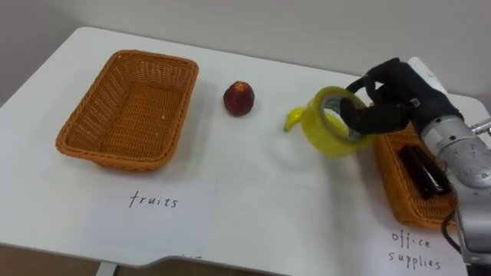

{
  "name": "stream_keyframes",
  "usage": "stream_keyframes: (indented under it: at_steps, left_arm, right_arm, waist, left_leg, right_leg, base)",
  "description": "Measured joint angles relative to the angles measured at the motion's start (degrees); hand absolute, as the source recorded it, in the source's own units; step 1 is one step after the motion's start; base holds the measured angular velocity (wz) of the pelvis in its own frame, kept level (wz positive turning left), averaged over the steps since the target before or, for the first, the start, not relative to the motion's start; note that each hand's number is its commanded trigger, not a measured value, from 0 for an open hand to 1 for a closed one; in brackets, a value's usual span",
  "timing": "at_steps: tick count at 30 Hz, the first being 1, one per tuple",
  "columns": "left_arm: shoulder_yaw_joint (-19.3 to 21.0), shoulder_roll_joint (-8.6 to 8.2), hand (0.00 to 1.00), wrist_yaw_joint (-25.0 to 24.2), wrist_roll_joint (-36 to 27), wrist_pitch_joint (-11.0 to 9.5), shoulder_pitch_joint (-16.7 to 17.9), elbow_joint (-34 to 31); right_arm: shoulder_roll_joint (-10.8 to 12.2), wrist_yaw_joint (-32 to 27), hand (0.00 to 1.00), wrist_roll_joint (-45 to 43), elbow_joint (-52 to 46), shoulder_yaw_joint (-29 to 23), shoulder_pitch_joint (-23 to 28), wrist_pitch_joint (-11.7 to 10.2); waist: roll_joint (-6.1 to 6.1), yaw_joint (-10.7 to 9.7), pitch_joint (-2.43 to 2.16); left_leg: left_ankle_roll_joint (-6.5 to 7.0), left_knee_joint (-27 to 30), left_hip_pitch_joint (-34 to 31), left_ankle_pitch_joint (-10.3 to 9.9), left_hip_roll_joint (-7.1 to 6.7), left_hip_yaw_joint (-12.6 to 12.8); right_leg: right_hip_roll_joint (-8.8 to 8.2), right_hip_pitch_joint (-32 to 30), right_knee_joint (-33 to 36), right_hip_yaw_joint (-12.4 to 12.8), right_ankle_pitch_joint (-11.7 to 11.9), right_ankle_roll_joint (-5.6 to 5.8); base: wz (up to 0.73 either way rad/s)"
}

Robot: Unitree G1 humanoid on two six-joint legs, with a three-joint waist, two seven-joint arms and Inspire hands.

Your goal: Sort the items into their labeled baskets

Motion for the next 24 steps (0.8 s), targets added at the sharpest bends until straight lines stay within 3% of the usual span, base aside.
stream_keyframes:
  at_steps: [5, 14, 24]
  left_arm:
    - [0.1, 0.08, 0.0, 0.0, 0.0, 0.0, -0.1, 0.0]
    - [2.2, 0.06, 0.0, -0.4, -0.1, 0.0, 0.4, 0.0]
    - [5.5, -0.39, 0.0, -0.4, 0.0, 0.0, 1.4, 0.0]
  right_arm:
    - [-0.8, -3.4, 1.0, 0.0, 2.4, -0.2, 0.0, -0.5]
    - [-0.8, -6.3, 1.0, 6.4, 8.5, -1.7, 0.2, -1.0]
    - [-3.4, -9.1, 1.0, 8.9, 14.0, -4.9, 0.2, -1.0]
  waist:
    - [-0.11, -0.3, -0.15]
    - [0.63, -1.9, 0.24]
    - [0.95, -3.4, -0.16]
  left_leg:
    - [0.0, -0.1, 0.1, 0.0, 0.07, 0.0]
    - [-0.01, -0.6, 0.7, 0.0, 0.3, 0.9]
    - [-0.01, -0.3, 0.9, 0.0, 0.32, 1.8]
  right_leg:
    - [0.06, 0.0, 0.0, 0.0, 0.0, 0.0]
    - [0.27, 0.1, 0.3, 0.8, 0.2, -0.05]
    - [0.27, 0.0, 0.8, 1.7, 0.1, -0.03]
  base:
    - [0.0]
    - [-0.05]
    - [-0.03]
